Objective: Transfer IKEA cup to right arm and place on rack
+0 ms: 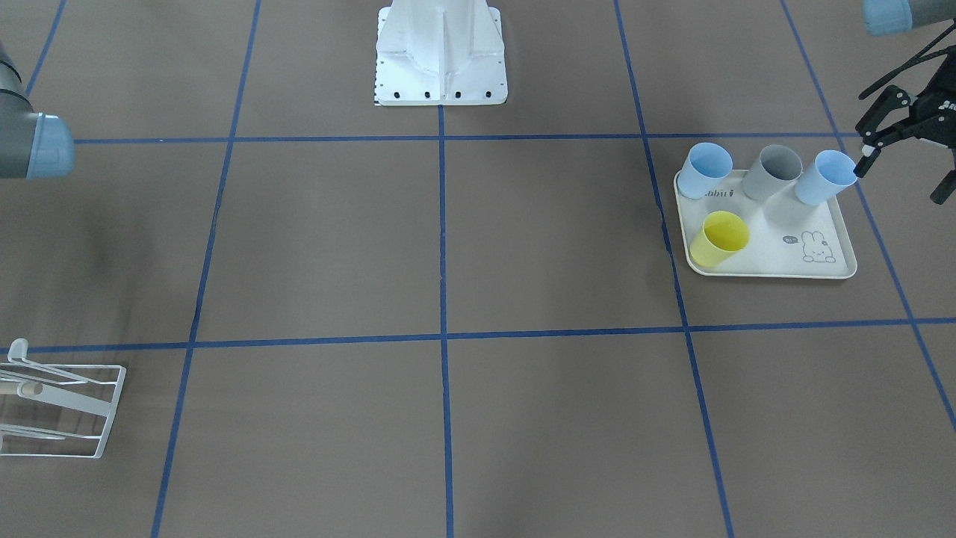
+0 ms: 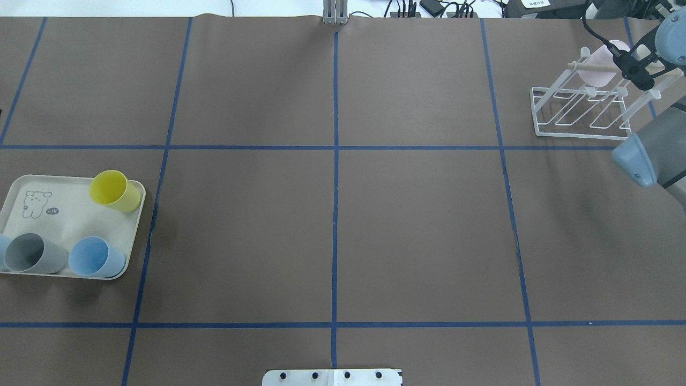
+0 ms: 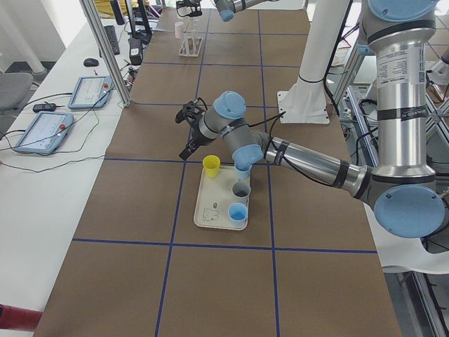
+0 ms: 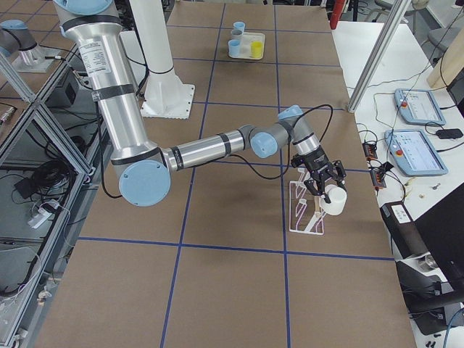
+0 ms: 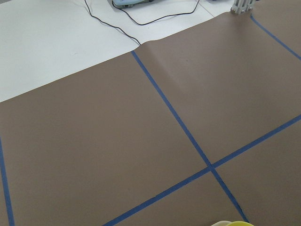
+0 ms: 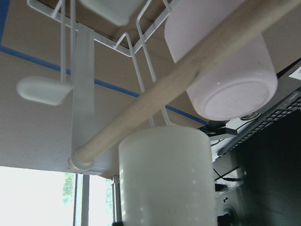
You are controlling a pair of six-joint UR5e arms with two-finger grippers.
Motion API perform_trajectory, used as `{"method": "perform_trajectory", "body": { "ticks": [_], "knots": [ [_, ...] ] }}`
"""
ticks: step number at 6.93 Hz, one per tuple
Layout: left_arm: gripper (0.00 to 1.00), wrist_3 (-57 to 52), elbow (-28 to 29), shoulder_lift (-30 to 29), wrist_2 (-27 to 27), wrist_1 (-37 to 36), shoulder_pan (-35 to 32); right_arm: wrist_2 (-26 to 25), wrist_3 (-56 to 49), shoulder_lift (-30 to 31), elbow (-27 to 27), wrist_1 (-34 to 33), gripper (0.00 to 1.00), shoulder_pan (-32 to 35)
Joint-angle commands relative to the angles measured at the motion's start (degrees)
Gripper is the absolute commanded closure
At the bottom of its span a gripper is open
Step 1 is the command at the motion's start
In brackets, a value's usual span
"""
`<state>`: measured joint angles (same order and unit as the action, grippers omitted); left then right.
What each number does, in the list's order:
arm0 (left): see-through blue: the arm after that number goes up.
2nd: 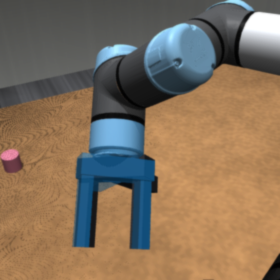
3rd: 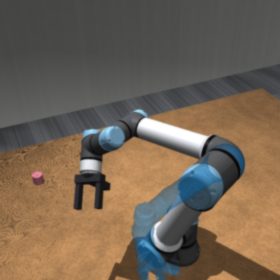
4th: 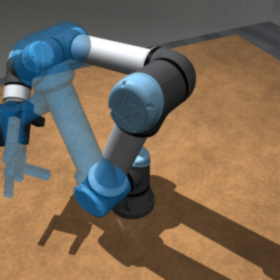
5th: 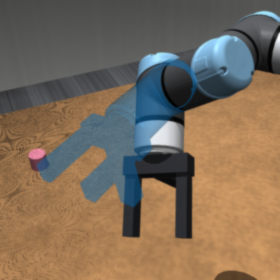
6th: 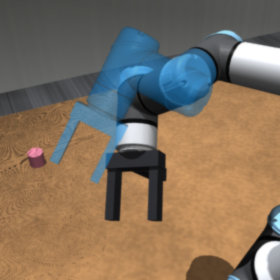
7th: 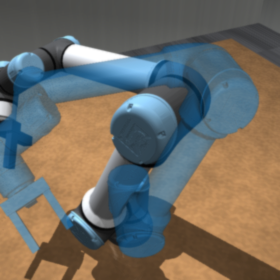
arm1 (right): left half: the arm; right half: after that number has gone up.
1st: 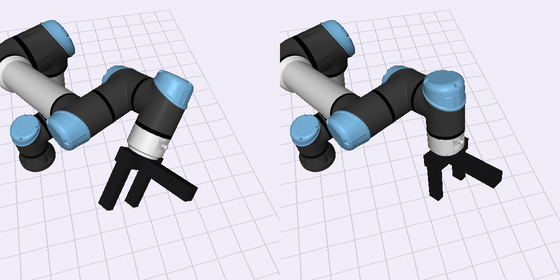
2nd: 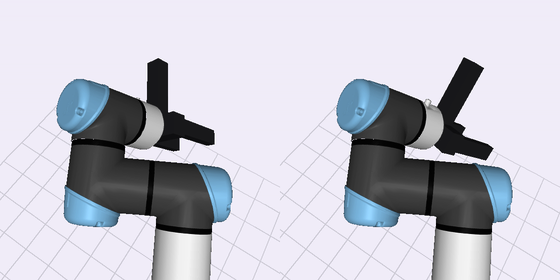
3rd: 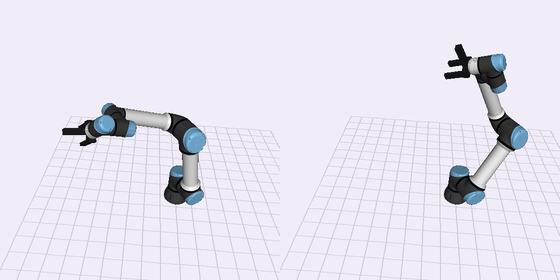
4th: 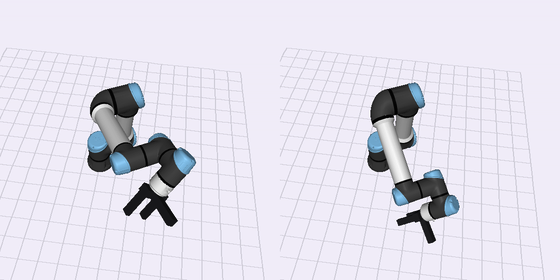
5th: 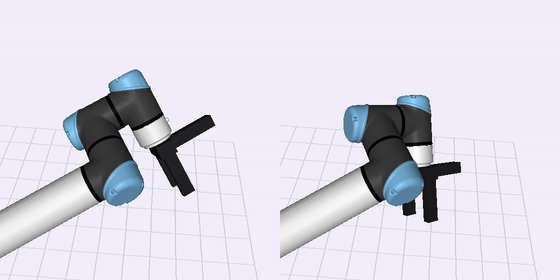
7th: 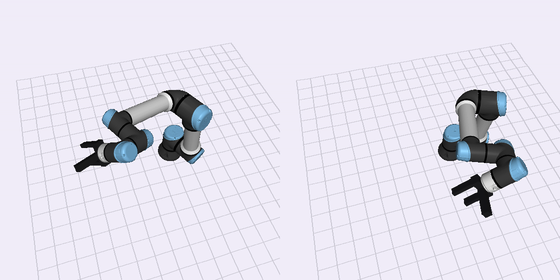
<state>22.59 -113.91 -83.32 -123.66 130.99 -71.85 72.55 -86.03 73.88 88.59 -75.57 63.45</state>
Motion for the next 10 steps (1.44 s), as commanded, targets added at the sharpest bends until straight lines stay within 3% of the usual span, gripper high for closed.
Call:
{"method": "perform_trajectory", "body": {
  "ticks": [1, 3, 6, 7, 9, 10],
  "knots": [
    [0.00, 0.1, 0.0, 0.0, 0.0, 0.1, 0.0, -0.2, 0.1, -0.1, -1.1, 0.1, 1.00, -0.4],
    [0.00, 0.1, -0.1, 0.0, 0.0, 0.1, 0.0, -2.9, 0.1, -0.4, -2.1, 0.6, 1.00, -1.5],
    [0.00, 0.1, -0.1, 0.0, 0.0, 0.1, 0.0, -3.0, 0.1, -0.6, -8.2, 10.3, 1.00, -1.7],
    [0.00, 0.1, -0.1, 0.0, 0.0, 0.1, 0.0, -3.0, 0.1, -1.0, -8.0, 10.2, 0.89, -1.7],
    [0.00, 0.1, 0.0, 0.0, 0.0, 0.1, 0.1, -3.0, 0.2, -1.4, -8.1, 10.3, 0.25, -2.0],
    [0.00, 0.1, 0.1, -0.1, 0.0, 0.1, 0.1, -2.9, 0.2, -1.4, -8.1, 10.3, 0.04, -2.1]
  ]
}}
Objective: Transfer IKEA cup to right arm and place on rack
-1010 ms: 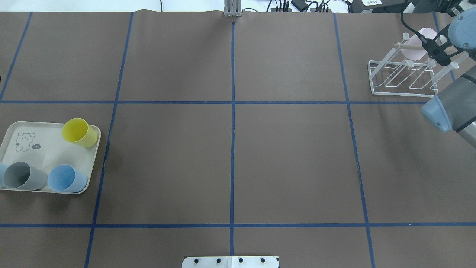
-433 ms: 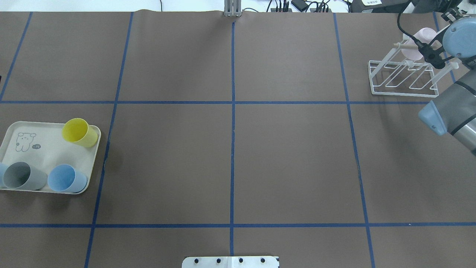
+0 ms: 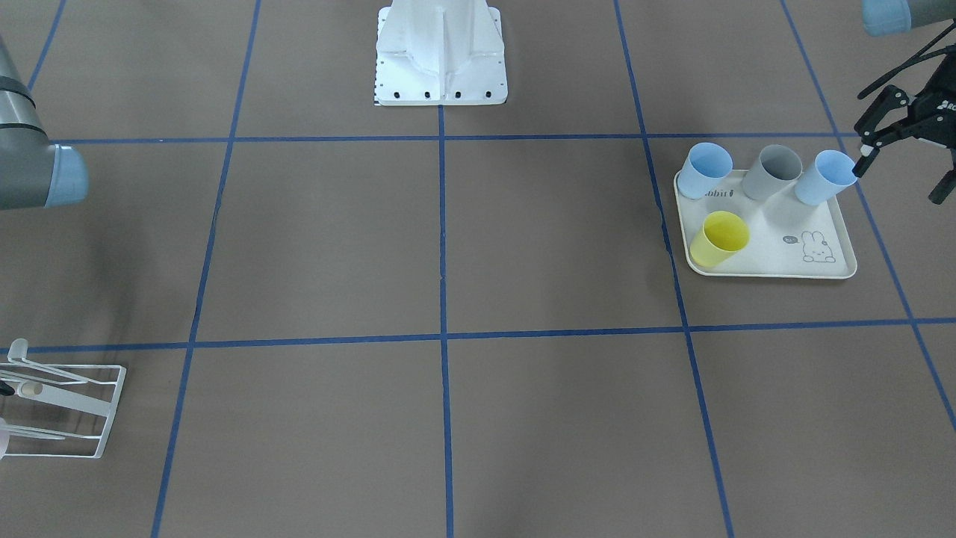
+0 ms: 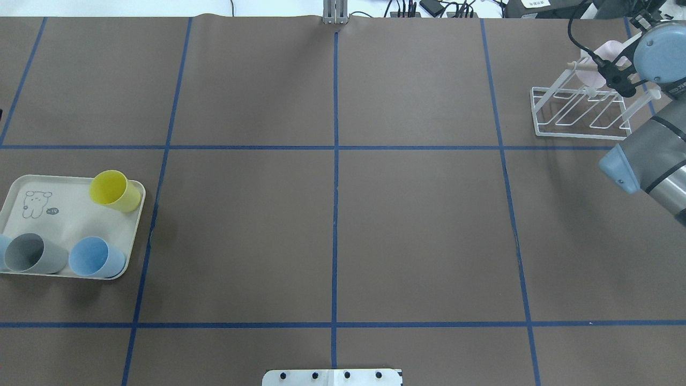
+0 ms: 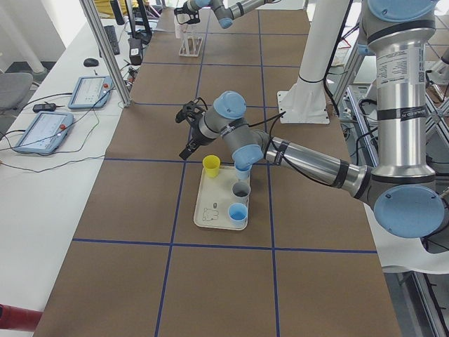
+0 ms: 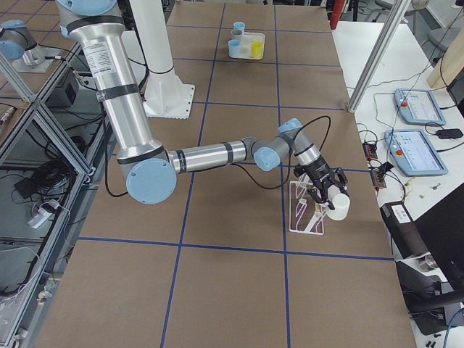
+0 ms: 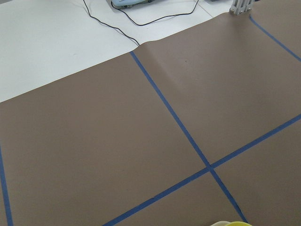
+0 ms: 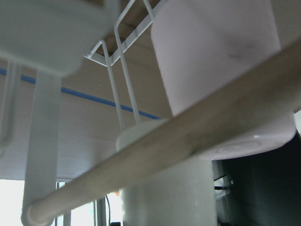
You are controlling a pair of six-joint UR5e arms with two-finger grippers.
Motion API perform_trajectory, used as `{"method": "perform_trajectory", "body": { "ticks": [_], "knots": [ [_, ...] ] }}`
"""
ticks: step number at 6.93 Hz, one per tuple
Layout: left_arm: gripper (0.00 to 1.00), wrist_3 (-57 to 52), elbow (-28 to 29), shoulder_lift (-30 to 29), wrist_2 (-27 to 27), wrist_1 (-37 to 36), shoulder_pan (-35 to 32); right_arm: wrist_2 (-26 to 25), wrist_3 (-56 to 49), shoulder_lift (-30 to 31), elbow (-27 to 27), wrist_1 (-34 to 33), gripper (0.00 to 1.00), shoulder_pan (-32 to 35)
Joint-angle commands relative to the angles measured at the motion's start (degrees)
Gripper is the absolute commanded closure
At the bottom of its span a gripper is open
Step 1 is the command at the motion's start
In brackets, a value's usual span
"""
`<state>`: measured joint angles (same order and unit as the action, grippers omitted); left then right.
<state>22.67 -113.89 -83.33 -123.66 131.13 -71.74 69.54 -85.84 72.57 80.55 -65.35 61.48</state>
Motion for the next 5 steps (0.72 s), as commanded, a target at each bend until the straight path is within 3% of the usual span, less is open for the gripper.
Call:
{"method": "perform_trajectory", "body": {
  "ticks": [1, 3, 4, 5],
  "knots": [
    [0.00, 0.1, 0.1, -0.1, 0.0, 0.0, 0.0, 0.1, -0.1, -0.1, 0.1, 0.0, 0.02, -0.1],
    [0.00, 0.1, 0.2, -0.1, 0.0, 0.0, 0.0, 0.5, -0.1, -0.6, 2.1, 0.0, 0.02, -0.1],
    [0.00, 0.0, 0.2, -0.1, 0.0, 0.0, 0.0, 2.9, 0.7, -0.6, 5.6, -0.4, 0.02, 0.2],
    [0.00, 0.1, 0.2, -0.1, 0.1, 0.0, 0.0, 10.7, 5.7, -0.6, 8.5, -0.5, 0.02, 1.6]
  ]
}}
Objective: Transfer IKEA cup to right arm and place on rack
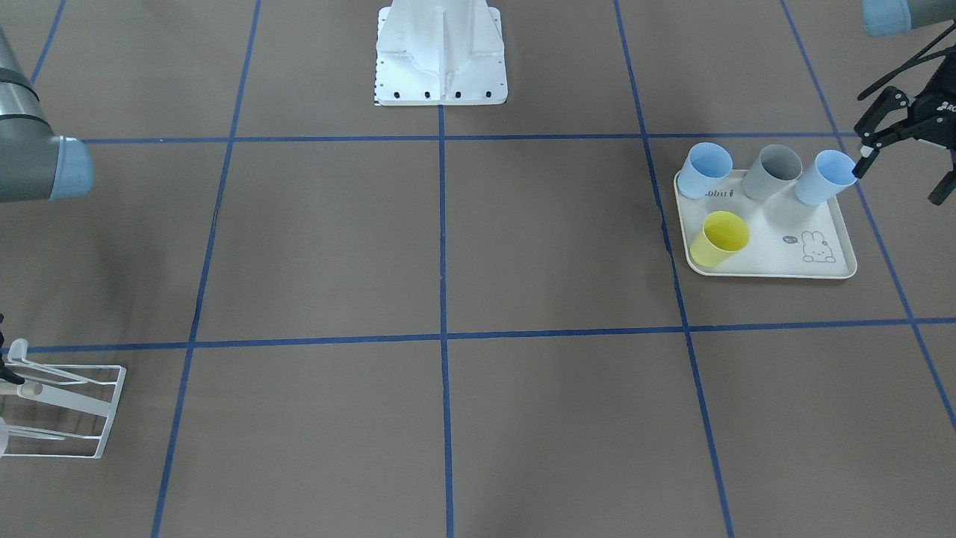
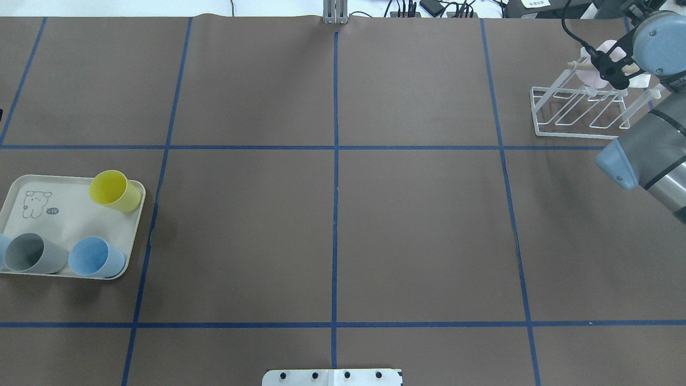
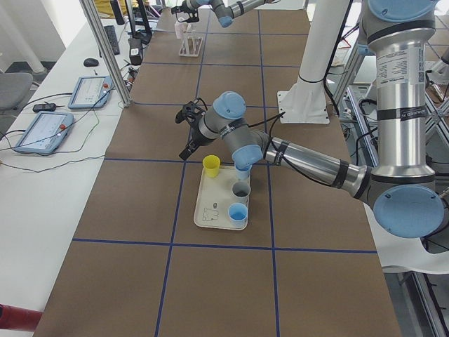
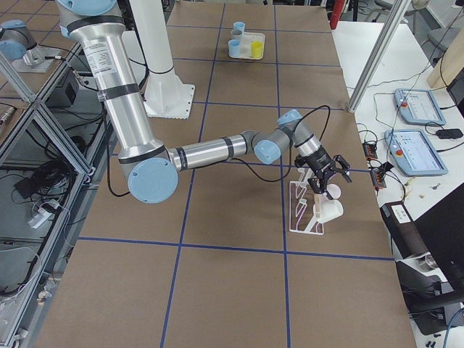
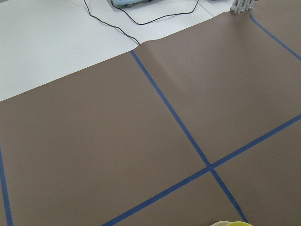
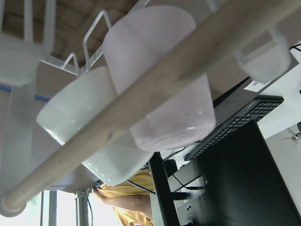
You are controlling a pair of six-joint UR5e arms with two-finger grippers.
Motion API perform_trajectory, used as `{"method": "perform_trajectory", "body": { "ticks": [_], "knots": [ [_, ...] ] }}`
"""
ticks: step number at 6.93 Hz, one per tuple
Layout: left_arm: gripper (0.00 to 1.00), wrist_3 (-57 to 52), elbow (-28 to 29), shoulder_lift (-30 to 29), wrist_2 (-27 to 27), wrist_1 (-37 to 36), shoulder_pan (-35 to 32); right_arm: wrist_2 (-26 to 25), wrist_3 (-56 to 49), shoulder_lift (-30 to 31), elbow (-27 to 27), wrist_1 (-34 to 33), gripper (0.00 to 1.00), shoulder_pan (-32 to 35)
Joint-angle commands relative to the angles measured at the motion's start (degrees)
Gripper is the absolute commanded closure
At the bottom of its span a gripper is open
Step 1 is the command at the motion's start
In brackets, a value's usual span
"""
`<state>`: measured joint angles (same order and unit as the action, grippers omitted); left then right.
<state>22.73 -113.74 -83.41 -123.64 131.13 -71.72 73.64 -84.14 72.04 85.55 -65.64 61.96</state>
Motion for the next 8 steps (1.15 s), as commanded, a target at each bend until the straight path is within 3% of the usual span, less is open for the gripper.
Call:
{"method": "perform_trajectory", "body": {
  "ticks": [1, 2, 6, 7, 8],
  "knots": [
    [0.00, 0.8, 0.0, 0.1, 0.1, 0.1, 0.0, 13.2, 12.1, 0.6, 6.5, -0.1, 0.02, 1.5],
    [0.00, 6.2, 0.2, -0.1, 0.7, 0.8, 0.2, 16.9, 20.4, 1.5, 10.3, -0.2, 0.02, 1.5],
    [0.00, 10.3, 0.1, -0.1, 0.9, 0.9, 1.2, 39.1, 66.8, 6.4, 23.7, 0.4, 0.01, -0.7],
    [0.00, 14.0, 0.1, 0.1, 1.3, 0.8, 3.7, 42.9, 77.8, 6.0, 24.7, 2.2, 0.01, -3.8],
    [0.00, 16.1, 0.1, 1.0, 5.6, 1.1, 7.3, 43.0, 84.6, 5.7, 24.7, 5.8, 0.01, -7.1]
  ]
}}
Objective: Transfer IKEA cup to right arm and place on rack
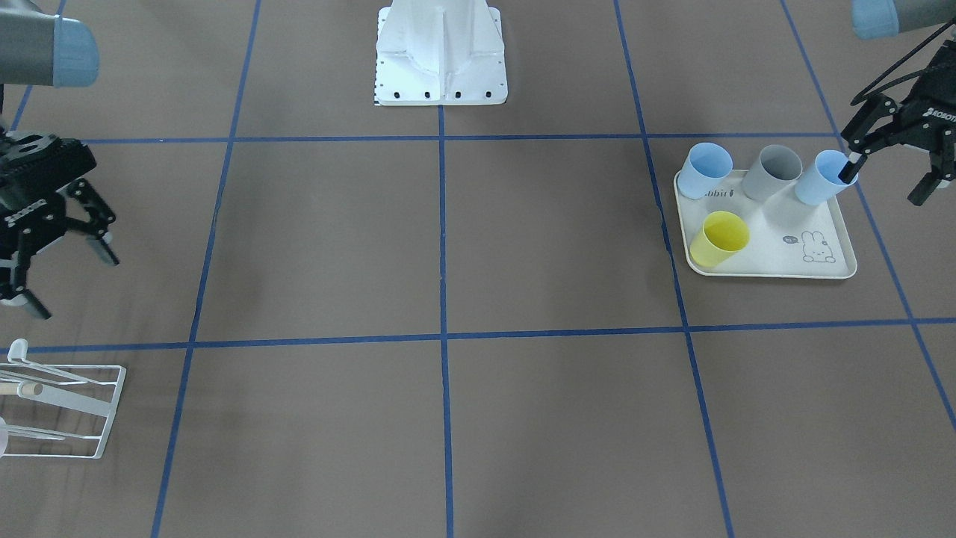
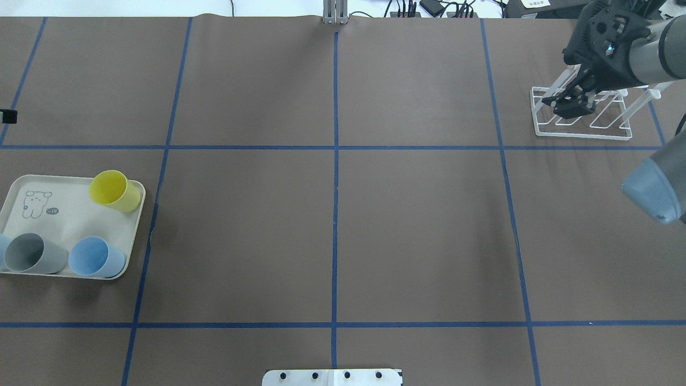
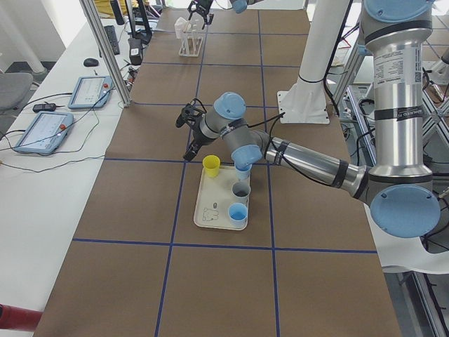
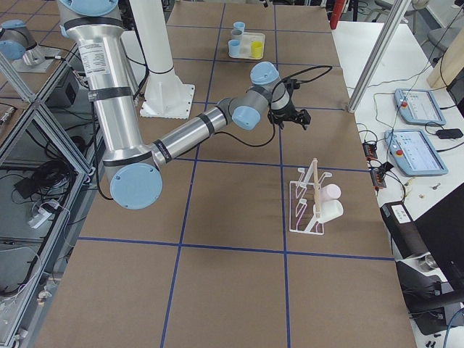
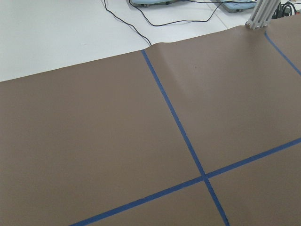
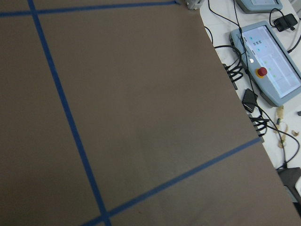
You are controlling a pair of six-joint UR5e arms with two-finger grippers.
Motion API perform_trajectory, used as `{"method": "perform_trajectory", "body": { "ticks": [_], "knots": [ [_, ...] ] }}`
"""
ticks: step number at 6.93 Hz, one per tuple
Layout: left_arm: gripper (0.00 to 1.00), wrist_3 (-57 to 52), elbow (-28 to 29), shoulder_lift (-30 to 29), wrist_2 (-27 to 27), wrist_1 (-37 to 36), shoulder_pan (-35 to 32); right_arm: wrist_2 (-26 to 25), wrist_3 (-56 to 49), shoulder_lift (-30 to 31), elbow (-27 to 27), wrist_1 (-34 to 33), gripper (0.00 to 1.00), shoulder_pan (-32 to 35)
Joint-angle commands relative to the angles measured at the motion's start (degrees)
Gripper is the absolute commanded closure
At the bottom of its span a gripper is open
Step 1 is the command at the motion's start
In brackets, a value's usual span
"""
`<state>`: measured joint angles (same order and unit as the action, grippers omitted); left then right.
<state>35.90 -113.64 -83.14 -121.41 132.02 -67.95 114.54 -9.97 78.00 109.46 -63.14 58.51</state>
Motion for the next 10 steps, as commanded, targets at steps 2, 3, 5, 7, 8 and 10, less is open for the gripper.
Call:
{"method": "perform_trajectory", "body": {
  "ticks": [2, 3, 5, 7, 8, 10],
  "knots": [
    [0.00, 7.7, 2.3, 1.3, 10.2, 2.1, 10.0, 1.8, 17.5, -0.9, 0.9, 7.0, 0.01, -7.9],
    [0.00, 12.6, 4.7, 1.2, 13.0, 6.6, 14.3, 1.8, 18.5, -1.5, 1.0, 7.0, 0.01, -8.8],
    [0.00, 18.4, 8.8, 1.1, 18.4, 11.8, 20.6, 1.7, 18.6, -1.7, 0.9, 7.0, 0.01, -9.2],
    [0.01, 21.7, 9.9, 0.8, 22.6, 11.8, 24.5, 1.7, 18.6, -1.7, 0.9, 7.0, 0.01, -9.2],
    [0.15, 22.4, 10.6, 0.6, 23.0, 11.9, 24.7, 1.7, 18.6, -1.7, 0.8, 7.0, 0.01, -9.2],
    [0.53, 22.8, 10.9, 0.4, 23.3, 11.9, 25.7, 1.7, 18.6, -1.7, 0.8, 7.0, 0.01, -9.2]
  ]
}}
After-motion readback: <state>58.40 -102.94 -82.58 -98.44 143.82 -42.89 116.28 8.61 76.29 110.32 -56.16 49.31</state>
